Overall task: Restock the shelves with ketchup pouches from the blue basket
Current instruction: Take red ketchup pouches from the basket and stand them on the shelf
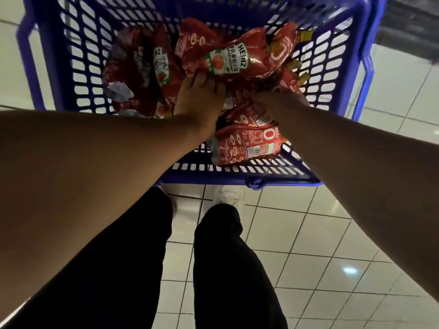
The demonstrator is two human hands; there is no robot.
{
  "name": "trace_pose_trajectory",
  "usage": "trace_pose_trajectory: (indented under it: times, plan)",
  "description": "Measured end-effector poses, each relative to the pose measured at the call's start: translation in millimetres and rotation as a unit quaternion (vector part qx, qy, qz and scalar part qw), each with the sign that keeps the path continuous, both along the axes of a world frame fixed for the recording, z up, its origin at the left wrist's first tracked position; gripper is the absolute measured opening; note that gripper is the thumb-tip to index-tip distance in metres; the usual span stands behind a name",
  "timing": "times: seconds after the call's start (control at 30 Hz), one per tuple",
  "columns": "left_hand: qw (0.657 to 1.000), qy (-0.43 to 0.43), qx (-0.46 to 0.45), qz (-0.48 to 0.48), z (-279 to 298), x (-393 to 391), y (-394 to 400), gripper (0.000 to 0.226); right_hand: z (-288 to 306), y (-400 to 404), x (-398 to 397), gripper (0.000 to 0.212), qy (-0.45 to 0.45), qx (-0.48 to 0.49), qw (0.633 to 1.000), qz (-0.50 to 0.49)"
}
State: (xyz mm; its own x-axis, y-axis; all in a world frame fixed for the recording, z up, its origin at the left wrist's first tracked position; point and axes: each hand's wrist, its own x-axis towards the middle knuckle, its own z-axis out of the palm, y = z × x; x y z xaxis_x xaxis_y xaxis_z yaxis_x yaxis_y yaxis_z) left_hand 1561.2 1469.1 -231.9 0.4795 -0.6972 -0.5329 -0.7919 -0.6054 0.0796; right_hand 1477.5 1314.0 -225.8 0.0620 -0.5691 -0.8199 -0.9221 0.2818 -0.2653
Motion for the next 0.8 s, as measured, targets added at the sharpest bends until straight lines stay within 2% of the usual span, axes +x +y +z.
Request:
trace_pose_trajectory:
  times: [0.07, 0.17, 0.23, 0.27, 0.37, 0.47, 0.57, 0.63, 0.7, 0.73, 0.8]
  plan:
    - [0.999, 0.021, 0.017, 0.027, 5.4, 2.5, -0.8, 0.080, 2.4, -4.4, -3.0, 0.045, -0.002, 0.018, 1.000, 0.016]
    - [0.992, 0.049, 0.015, 0.114, 18.2, 7.7, 3.1, 0.084, 11.3, -7.0, -4.3, 0.043, -0.006, 0.008, 0.999, -0.032]
    - [0.976, 0.103, -0.028, 0.190, 28.4, 15.3, 13.5, 0.073, 18.1, -7.3, -8.8, 0.039, -0.025, 0.004, 0.998, -0.055]
    - [0.956, 0.158, -0.045, 0.244, 34.2, 20.7, 20.7, 0.065, 22.9, -7.4, -11.9, 0.037, -0.045, 0.013, 0.997, -0.056]
    - [0.847, 0.329, -0.056, 0.413, 54.7, 33.2, 36.9, 0.040, 40.5, -7.1, -21.8, 0.025, -0.133, 0.040, 0.987, -0.082]
    - [0.746, 0.398, -0.083, 0.528, 78.7, 37.1, 57.5, 0.031, 71.1, -8.8, -26.1, 0.017, -0.233, 0.102, 0.952, -0.170]
    - [0.561, 0.512, -0.131, 0.637, 121.2, 33.0, 81.7, 0.039, 114.6, -11.2, -30.9, 0.033, -0.317, 0.265, 0.888, -0.201]
    - [0.479, 0.552, -0.199, 0.653, 151.2, 30.1, 90.0, 0.068, 146.0, -8.8, -35.8, 0.048, -0.369, 0.367, 0.823, -0.227]
    - [0.436, 0.574, -0.235, 0.652, 182.9, 28.6, 89.5, 0.082, 179.3, 0.7, -36.4, 0.048, -0.423, 0.444, 0.743, -0.269]
    - [0.422, 0.585, -0.251, 0.646, 202.2, 28.9, 86.6, 0.082, 196.6, 5.7, -35.0, 0.047, -0.435, 0.457, 0.724, -0.280]
    - [0.409, 0.605, -0.287, 0.620, 244.9, 30.5, 79.9, 0.074, 233.7, 15.4, -30.1, 0.045, -0.448, 0.462, 0.722, -0.254]
